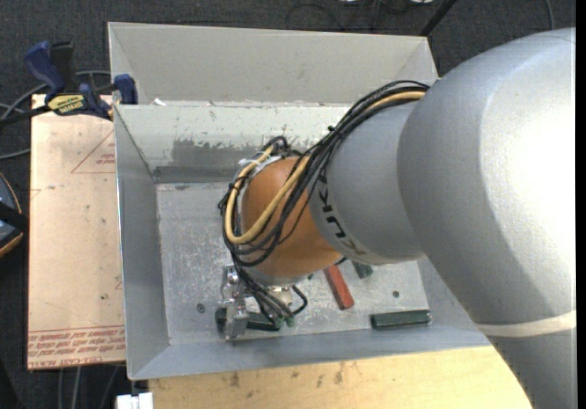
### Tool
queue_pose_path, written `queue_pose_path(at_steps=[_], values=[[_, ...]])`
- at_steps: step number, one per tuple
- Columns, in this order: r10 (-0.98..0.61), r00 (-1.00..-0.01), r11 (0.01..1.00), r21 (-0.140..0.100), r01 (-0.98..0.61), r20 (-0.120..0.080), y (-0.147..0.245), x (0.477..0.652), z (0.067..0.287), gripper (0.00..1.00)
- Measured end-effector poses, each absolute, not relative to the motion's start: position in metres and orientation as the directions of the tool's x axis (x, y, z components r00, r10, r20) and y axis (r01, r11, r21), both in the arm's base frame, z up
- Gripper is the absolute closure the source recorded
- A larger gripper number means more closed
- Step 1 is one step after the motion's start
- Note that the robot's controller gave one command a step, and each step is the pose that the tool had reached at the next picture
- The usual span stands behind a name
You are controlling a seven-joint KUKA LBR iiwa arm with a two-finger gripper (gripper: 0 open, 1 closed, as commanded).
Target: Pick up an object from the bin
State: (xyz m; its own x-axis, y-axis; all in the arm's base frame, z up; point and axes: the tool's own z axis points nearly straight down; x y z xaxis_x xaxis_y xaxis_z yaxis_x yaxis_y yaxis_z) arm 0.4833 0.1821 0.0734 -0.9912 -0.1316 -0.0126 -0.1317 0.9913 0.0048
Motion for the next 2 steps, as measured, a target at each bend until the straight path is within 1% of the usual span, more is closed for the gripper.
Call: queue_pose_path(at_steps=[1,2], values=[[-0.131,-0.991,0.991,0.005,-0.132,-0.013,0.182,0.483,0.073,1.00],[-0.133,-0.991,0.991,0.002,-0.133,-0.008,0.167,0.494,0.248,1.00]])
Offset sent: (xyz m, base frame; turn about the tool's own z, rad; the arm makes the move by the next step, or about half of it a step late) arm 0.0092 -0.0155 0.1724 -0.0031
